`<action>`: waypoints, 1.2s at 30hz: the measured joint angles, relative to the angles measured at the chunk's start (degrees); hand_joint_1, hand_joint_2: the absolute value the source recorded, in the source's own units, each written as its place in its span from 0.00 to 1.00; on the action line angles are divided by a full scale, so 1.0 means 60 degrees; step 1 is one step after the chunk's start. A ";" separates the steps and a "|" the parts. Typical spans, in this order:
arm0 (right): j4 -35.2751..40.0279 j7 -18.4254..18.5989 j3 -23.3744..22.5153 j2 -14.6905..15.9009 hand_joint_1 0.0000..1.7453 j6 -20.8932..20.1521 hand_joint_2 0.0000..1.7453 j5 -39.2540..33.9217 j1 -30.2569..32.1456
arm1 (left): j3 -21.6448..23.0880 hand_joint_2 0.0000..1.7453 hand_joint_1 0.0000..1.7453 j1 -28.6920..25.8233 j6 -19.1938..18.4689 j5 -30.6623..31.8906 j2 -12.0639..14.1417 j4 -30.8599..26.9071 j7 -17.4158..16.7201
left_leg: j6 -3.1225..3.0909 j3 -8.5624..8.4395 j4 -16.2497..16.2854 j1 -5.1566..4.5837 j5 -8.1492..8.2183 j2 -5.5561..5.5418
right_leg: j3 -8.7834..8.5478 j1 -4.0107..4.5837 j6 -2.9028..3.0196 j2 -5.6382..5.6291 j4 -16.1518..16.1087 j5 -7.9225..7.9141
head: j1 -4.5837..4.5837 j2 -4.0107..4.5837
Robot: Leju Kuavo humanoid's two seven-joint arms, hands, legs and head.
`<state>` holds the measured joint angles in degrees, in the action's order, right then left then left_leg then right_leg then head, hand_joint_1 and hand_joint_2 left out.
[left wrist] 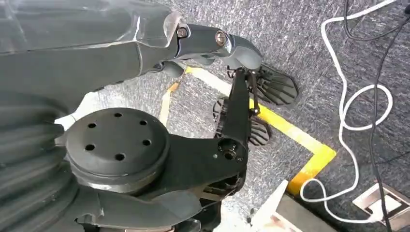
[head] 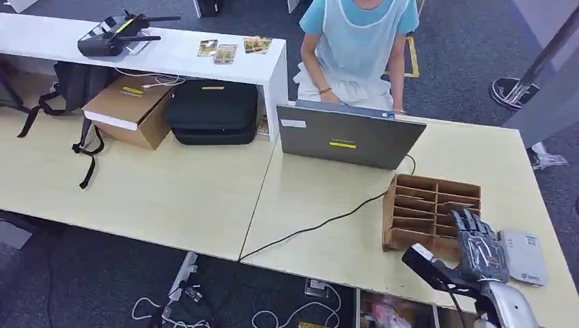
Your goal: Pass the card to the sensor for recognition and then transmit it.
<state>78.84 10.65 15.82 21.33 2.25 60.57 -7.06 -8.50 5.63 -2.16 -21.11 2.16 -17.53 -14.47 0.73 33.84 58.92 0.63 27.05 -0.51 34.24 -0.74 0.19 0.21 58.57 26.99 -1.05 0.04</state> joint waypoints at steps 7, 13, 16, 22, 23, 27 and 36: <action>-0.0438 -0.0077 0.0347 0.0000 0.00 0.0047 1.00 -0.0098 -0.0501 | -0.0004 1.00 0.00 -0.0082 -0.0069 -0.0102 0.0073 0.0095 0.0000 | 0.0002 0.0002 0.0000 0.0000 -0.0002 -0.0004 | 0.0000 0.0000 0.0000 0.0005 0.0000 0.0000 | 0.0000 0.0000; -0.0583 -0.0026 0.0481 0.0000 0.00 0.0113 1.00 -0.0167 -0.0593 | -0.0004 1.00 0.00 -0.0078 0.0007 -0.0102 0.0092 0.0120 0.0000 | 0.0002 0.0002 0.0000 0.0000 -0.0002 -0.0003 | 0.0000 0.0000 0.0000 0.0005 -0.0001 0.0000 | 0.0004 0.0000; -0.0642 0.0044 0.0547 0.0000 0.00 0.0124 1.00 -0.0222 -0.0648 | 0.0000 1.00 0.00 -0.0070 0.0044 -0.0105 0.0095 0.0127 0.0000 | 0.0002 0.0001 0.0000 0.0000 -0.0002 -0.0003 | 0.0000 0.0000 0.0000 0.0004 -0.0001 0.0000 | 0.0000 0.0000; -0.0642 0.0226 0.0620 0.0087 0.00 0.0255 1.00 -0.0339 -0.0594 | 0.0000 1.00 0.00 -0.0072 0.0084 -0.0149 0.0099 0.0135 0.0000 | 0.0002 -0.0001 0.0001 0.0000 -0.0002 -0.0003 | 0.0001 0.0000 0.0000 0.0004 -0.0001 0.0000 | 0.0004 0.0000; -0.0631 0.0240 0.0620 0.0109 0.00 0.0288 1.00 -0.0350 -0.0563 | 0.0000 1.00 0.00 -0.0073 0.0084 -0.0160 0.0099 0.0135 0.0000 | 0.0002 0.0000 0.0001 0.0000 -0.0002 -0.0003 | 0.0001 0.0000 0.0000 0.0004 -0.0001 0.0000 | 0.0004 0.0000; -0.0558 0.0302 0.0598 0.0157 0.00 0.0339 1.00 -0.0419 -0.0432 | 0.0000 1.00 0.00 -0.0070 0.0098 -0.0189 0.0102 0.0138 0.0000 | 0.0002 -0.0001 0.0001 0.0000 -0.0001 -0.0003 | 0.0001 0.0000 0.0000 0.0002 -0.0002 0.0000 | 0.0000 0.0000; -0.0088 0.0626 0.0182 0.0204 0.00 0.0386 1.00 -0.0244 0.0092 | 0.0015 1.00 0.00 -0.0054 0.0128 -0.0222 0.0106 0.0142 0.0000 | 0.0002 -0.0001 0.0001 0.0000 -0.0001 -0.0004 | 0.0001 0.0000 -0.0001 0.0003 -0.0002 0.0000 | 0.0000 0.0000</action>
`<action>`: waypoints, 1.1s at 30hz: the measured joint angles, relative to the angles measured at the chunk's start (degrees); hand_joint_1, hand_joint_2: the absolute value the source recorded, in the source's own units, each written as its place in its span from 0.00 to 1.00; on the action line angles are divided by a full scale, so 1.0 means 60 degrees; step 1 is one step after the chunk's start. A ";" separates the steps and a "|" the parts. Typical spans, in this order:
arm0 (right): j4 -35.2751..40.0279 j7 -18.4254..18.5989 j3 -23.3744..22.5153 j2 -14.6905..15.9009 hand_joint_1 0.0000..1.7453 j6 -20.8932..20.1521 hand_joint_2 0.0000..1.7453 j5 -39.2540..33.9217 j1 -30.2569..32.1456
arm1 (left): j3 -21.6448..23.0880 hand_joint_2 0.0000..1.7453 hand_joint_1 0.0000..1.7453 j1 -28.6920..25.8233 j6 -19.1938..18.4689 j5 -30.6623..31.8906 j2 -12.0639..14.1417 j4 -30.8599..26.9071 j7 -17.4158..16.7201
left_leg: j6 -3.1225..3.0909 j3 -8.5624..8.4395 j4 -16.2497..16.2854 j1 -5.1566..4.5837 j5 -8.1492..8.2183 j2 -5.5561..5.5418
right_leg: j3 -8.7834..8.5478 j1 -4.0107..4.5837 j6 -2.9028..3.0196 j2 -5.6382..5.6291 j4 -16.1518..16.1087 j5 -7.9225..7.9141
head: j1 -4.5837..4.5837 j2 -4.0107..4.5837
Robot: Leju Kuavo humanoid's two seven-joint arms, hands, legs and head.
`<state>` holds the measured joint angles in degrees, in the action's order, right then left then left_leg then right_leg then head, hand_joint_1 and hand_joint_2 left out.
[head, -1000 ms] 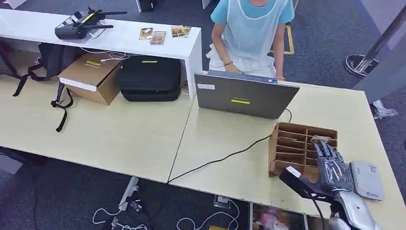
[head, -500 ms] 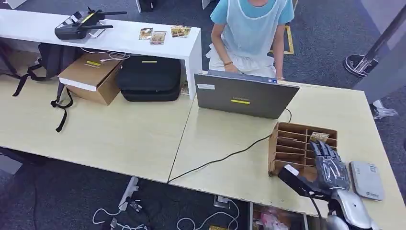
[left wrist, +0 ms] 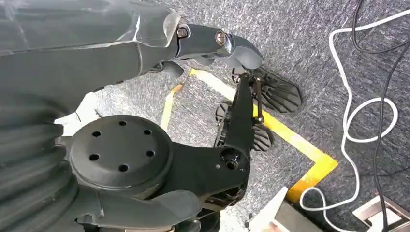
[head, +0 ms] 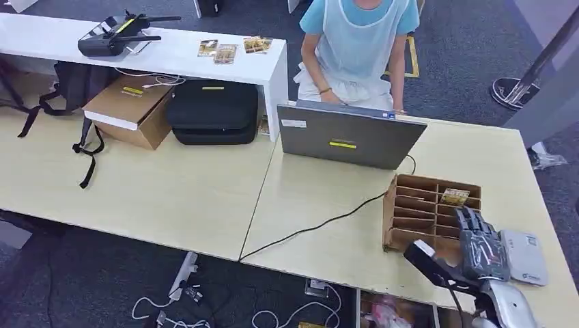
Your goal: Pass the card to the sensor for recognition and then transmit it.
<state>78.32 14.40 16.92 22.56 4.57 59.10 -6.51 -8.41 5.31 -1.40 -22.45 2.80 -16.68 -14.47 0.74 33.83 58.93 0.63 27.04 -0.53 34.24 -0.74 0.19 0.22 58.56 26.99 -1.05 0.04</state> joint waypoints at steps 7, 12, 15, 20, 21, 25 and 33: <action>0.0331 0.0109 -0.0251 0.0000 0.00 -0.0062 1.00 0.0120 0.0303 | 0.0015 1.00 0.00 0.0040 0.0014 0.0011 0.0000 0.0000 0.0000 | 0.0000 -0.0001 0.0000 0.0000 0.0000 0.0002 | 0.0000 0.0000 0.0000 -0.0003 0.0000 0.0000 | 0.0000 0.0000; 0.0455 0.0124 -0.0317 0.0000 0.00 -0.0073 1.00 0.0124 0.0403 | 0.0022 1.00 0.00 0.0041 0.0037 0.0011 -0.0004 0.0000 0.0000 | 0.0000 -0.0002 0.0000 0.0000 0.0000 0.0002 | -0.0001 0.0000 0.0001 -0.0003 0.0001 -0.0001 | 0.0004 0.0000; 0.0521 0.0095 -0.0349 -0.0004 0.00 -0.0077 1.00 0.0146 0.0432 | 0.0029 1.00 0.00 0.0044 0.0058 0.0011 -0.0007 0.0000 0.0000 | 0.0000 -0.0002 0.0000 0.0000 0.0000 0.0003 | -0.0001 0.0000 0.0001 -0.0004 0.0000 -0.0001 | 0.0000 0.0000; 0.0641 -0.0015 -0.0375 -0.0004 0.15 -0.0109 1.00 0.0222 0.0435 | 0.0073 1.00 0.00 0.0047 0.0069 0.0004 -0.0007 0.0000 0.0000 | 0.0000 -0.0002 0.0000 0.0000 0.0000 0.0002 | -0.0001 0.0000 0.0001 -0.0004 0.0000 -0.0001 | 0.0000 0.0000; 0.0648 -0.0018 -0.0375 -0.0004 0.44 -0.0120 1.00 0.0226 0.0433 | 0.0076 1.00 0.00 0.0048 0.0066 0.0000 -0.0007 0.0000 0.0000 | 0.0000 -0.0002 0.0000 0.0000 0.0000 0.0002 | -0.0001 0.0000 0.0001 -0.0004 0.0000 -0.0001 | 0.0000 0.0000; 0.0655 -0.0022 -0.0379 -0.0004 0.87 -0.0120 1.00 0.0247 0.0433 | 0.0098 1.00 0.00 0.0065 0.0066 -0.0004 -0.0007 0.0000 0.0000 | 0.0000 -0.0002 0.0000 0.0000 0.0000 0.0002 | -0.0001 0.0000 0.0001 -0.0004 0.0000 -0.0001 | 0.0000 0.0000; 0.0757 -0.0047 -0.0379 -0.0004 0.82 -0.0128 1.00 0.0277 0.0441 | 0.0157 1.00 0.00 0.0103 0.0051 -0.0025 -0.0007 0.0000 0.0000 | 0.0000 -0.0002 0.0000 0.0000 0.0000 0.0002 | 0.0000 0.0000 0.0001 -0.0004 0.0001 -0.0001 | 0.0000 0.0000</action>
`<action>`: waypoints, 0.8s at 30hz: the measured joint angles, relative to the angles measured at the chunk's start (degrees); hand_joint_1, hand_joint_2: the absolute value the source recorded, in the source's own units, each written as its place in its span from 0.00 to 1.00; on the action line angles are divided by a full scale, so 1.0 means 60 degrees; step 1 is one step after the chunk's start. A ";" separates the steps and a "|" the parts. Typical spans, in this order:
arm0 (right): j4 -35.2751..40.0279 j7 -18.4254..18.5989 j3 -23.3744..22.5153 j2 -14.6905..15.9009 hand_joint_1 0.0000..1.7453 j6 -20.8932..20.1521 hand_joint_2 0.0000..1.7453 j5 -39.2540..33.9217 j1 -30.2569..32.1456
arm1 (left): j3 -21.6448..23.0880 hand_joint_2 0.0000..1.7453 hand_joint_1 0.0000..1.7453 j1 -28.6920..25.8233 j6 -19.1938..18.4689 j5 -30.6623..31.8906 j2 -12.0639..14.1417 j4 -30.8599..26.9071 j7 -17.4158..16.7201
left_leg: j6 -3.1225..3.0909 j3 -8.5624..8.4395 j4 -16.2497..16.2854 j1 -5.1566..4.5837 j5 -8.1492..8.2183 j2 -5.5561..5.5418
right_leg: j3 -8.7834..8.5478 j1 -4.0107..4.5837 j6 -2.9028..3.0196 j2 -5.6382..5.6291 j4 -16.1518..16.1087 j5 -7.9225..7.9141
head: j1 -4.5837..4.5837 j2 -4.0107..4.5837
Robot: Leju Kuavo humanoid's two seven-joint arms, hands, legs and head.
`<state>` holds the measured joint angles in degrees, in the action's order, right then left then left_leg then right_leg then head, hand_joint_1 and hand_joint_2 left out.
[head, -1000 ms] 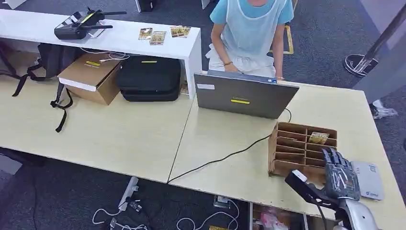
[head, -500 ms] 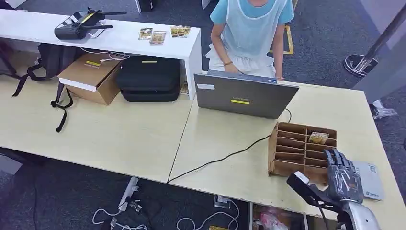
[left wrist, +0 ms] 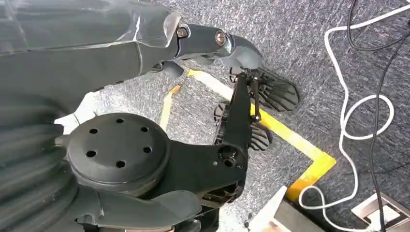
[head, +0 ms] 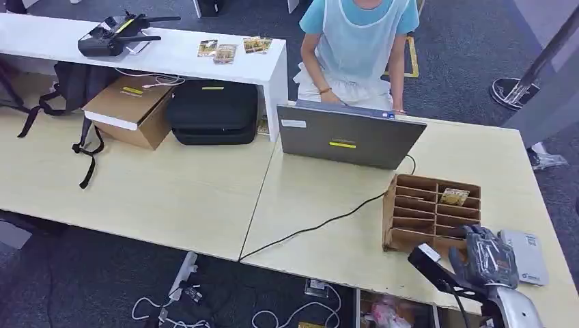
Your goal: Pass the card to the sensor for recognition and then transmit it.
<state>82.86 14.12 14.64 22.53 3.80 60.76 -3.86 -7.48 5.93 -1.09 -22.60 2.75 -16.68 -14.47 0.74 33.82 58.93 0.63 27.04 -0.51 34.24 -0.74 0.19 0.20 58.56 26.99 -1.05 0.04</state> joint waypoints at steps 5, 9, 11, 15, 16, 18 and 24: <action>0.0098 0.0000 -0.0015 0.0000 0.82 0.0000 1.00 0.0033 -0.0007 | 0.0004 1.00 0.00 -0.0001 -0.0007 -0.0058 0.0000 0.0000 0.0000 | 0.0000 0.0000 0.0000 0.0000 0.0000 -0.0001 | 0.0000 0.0000 -0.0001 0.0003 0.0000 0.0001 | 0.0000 0.0000; 0.0142 0.0004 -0.0062 0.0000 0.86 0.0000 1.00 0.0058 0.0059 | 0.0007 1.00 0.00 -0.0002 -0.0007 -0.0142 0.0000 0.0000 0.0004 | 0.0000 0.0000 0.0000 0.0000 0.0000 0.0000 | 0.0000 0.0000 0.0000 0.0002 -0.0001 0.0001 | 0.0000 0.0000; 0.0204 0.0004 -0.0120 0.0000 0.88 0.0004 1.00 0.0066 0.0121 | 0.0011 1.00 0.00 -0.0002 0.0007 -0.0164 -0.0004 0.0000 0.0000 | 0.0000 0.0001 0.0000 0.0000 0.0000 -0.0001 | 0.0000 0.0000 -0.0001 0.0003 -0.0001 0.0001 | 0.0000 0.0000; 0.0292 0.0004 -0.0197 0.0000 0.91 0.0011 1.00 0.0073 0.0235 | 0.0022 1.00 0.00 -0.0002 0.0022 -0.0168 -0.0015 0.0000 0.0000 | 0.0000 0.0000 0.0000 0.0000 0.0001 -0.0001 | 0.0000 -0.0001 -0.0001 0.0002 -0.0001 0.0001 | 0.0000 0.0000; 0.0331 0.0004 -0.0218 0.0000 0.94 0.0025 1.00 0.0084 0.0270 | 0.0022 1.00 0.00 -0.0004 0.0026 -0.0175 -0.0018 0.0000 0.0003 | -0.0001 0.0001 0.0000 0.0000 0.0001 -0.0001 | 0.0000 0.0000 -0.0001 0.0002 -0.0001 0.0001 | 0.0004 0.0000; 0.0379 0.0004 -0.0284 -0.0011 0.97 0.0040 1.00 0.0124 0.0332 | 0.0026 1.00 0.00 -0.0009 0.0033 -0.0197 -0.0026 0.0000 0.0000 | -0.0001 0.0002 0.0000 0.0000 0.0001 -0.0001 | -0.0001 0.0000 -0.0001 0.0003 -0.0001 0.0001 | 0.0000 0.0000; 0.0426 -0.0240 -0.0455 -0.0065 1.00 0.0280 1.00 0.0069 0.0350 | 0.0084 1.00 0.00 -0.0027 0.0018 -0.0302 -0.0033 0.0000 0.0000 | 0.0000 0.0002 0.0000 0.0000 0.0000 -0.0001 | -0.0001 0.0000 -0.0001 0.0002 0.0000 0.0000 | 0.0000 0.0000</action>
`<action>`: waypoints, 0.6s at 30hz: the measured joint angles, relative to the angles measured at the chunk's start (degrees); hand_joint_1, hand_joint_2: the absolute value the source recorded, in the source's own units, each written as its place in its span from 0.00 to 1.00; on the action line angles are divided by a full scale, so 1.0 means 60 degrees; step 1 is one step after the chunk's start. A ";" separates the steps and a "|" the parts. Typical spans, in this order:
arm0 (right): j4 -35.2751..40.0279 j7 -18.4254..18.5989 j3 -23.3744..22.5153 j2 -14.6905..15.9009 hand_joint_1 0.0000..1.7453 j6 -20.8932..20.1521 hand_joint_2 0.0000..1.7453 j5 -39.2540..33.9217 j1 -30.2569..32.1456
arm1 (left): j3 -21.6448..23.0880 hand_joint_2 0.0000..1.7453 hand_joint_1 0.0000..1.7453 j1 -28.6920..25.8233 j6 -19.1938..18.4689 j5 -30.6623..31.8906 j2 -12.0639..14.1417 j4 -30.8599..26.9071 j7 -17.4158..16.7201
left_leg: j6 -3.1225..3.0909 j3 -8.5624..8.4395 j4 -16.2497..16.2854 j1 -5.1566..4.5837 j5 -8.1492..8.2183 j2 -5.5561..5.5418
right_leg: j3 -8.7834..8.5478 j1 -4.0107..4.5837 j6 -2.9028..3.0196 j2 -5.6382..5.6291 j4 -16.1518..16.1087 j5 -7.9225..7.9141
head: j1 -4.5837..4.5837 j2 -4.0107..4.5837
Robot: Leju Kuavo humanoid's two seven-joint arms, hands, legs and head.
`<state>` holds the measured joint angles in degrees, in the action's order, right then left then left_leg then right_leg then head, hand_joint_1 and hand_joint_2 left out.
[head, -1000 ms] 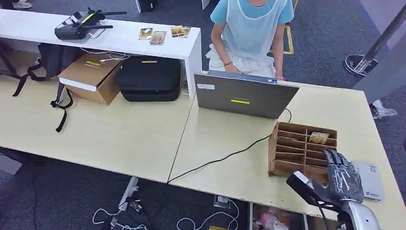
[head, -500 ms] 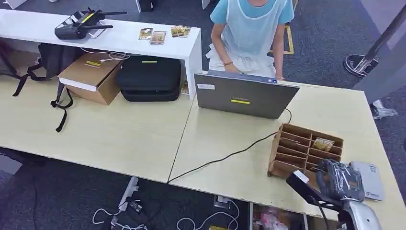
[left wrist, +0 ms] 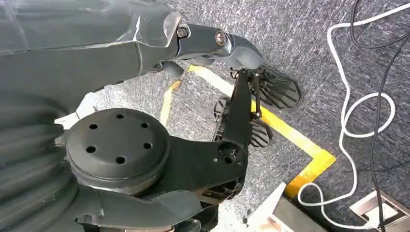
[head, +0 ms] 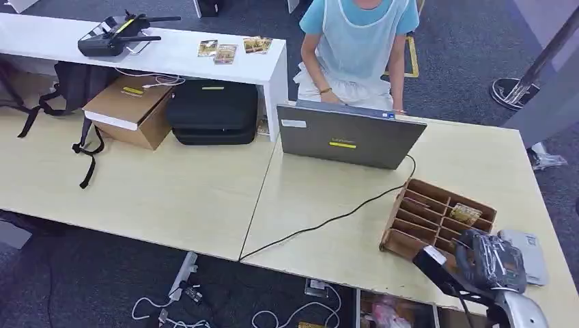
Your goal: Pass the card to the sensor for recognition and then transmit it.
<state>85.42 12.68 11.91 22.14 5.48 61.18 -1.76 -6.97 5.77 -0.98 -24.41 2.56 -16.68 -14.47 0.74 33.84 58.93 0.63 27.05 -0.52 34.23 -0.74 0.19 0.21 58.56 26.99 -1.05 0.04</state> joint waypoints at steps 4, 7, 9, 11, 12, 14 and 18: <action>0.0069 -0.0495 -0.0175 -0.0036 1.00 0.0959 1.00 -0.0302 -0.0001 | 0.0018 1.00 0.00 -0.0046 -0.0032 -0.0051 0.0004 0.0000 0.0000 | 0.0000 0.0001 0.0000 0.0000 0.0000 0.0000 | 0.0000 0.0000 0.0000 0.0000 0.0001 0.0000 | 0.0000 0.0000; 0.0281 -0.1043 -0.0379 -0.0048 1.00 0.2002 1.00 -0.0733 -0.0064 | 0.0073 1.00 0.00 -0.0086 -0.0029 -0.0055 0.0007 0.0000 0.0000 | 0.0000 0.0001 0.0000 0.0000 0.0000 0.0000 | -0.0001 0.0000 0.0000 0.0001 0.0001 0.0000 | 0.0000 0.0000; 0.0401 -0.1535 -0.0463 -0.0048 1.00 0.2632 1.00 -0.1105 -0.0211 | 0.0095 1.00 0.00 -0.0090 -0.0025 -0.0055 0.0011 0.0000 0.0000 | 0.0000 0.0001 0.0000 0.0000 0.0000 0.0002 | -0.0001 0.0000 0.0000 -0.0001 0.0001 -0.0001 | 0.0000 0.0000; 0.0492 -0.1977 -0.0506 -0.0048 1.00 0.3074 1.00 -0.1525 -0.0442 | 0.0149 1.00 0.00 -0.0077 -0.0025 -0.0055 0.0029 0.0004 0.0000 | 0.0000 -0.0002 0.0000 0.0000 -0.0001 0.0005 | 0.0000 0.0000 0.0000 -0.0005 0.0001 -0.0004 | 0.0000 0.0000; 0.0510 -0.2165 -0.0518 -0.0048 1.00 0.3262 1.00 -0.1651 -0.0571 | 0.0193 1.00 0.00 -0.0074 -0.0025 -0.0055 0.0036 0.0004 0.0000 | 0.0001 -0.0003 0.0000 0.0000 -0.0001 0.0005 | -0.0001 0.0000 -0.0001 -0.0005 0.0001 -0.0004 | 0.0000 0.0000; 0.0561 -0.2489 -0.0514 -0.0048 1.00 0.3513 1.00 -0.1866 -0.0874 | 0.0277 1.00 0.00 -0.0067 -0.0025 -0.0048 0.0051 0.0004 0.0000 | 0.0002 -0.0003 0.0000 0.0000 -0.0003 0.0005 | -0.0001 0.0000 -0.0001 -0.0005 0.0002 -0.0006 | 0.0000 0.0000; 0.0539 -0.2828 -0.0360 -0.0033 1.00 0.3611 1.00 -0.2142 -0.1753 | 0.0496 1.00 0.00 0.0008 0.0015 -0.0007 0.0051 0.0004 0.0000 | 0.0007 -0.0002 0.0000 0.0000 -0.0013 0.0005 | -0.0001 -0.0001 0.0000 -0.0009 0.0004 -0.0014 | 0.0000 0.0000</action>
<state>88.65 -4.29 9.75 21.94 27.15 48.32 -12.28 -4.00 5.81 -0.90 -24.46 2.86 -16.65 -14.47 0.78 33.82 58.93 0.63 26.97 -0.49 34.23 -0.75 0.19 0.16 58.58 26.91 -1.05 0.04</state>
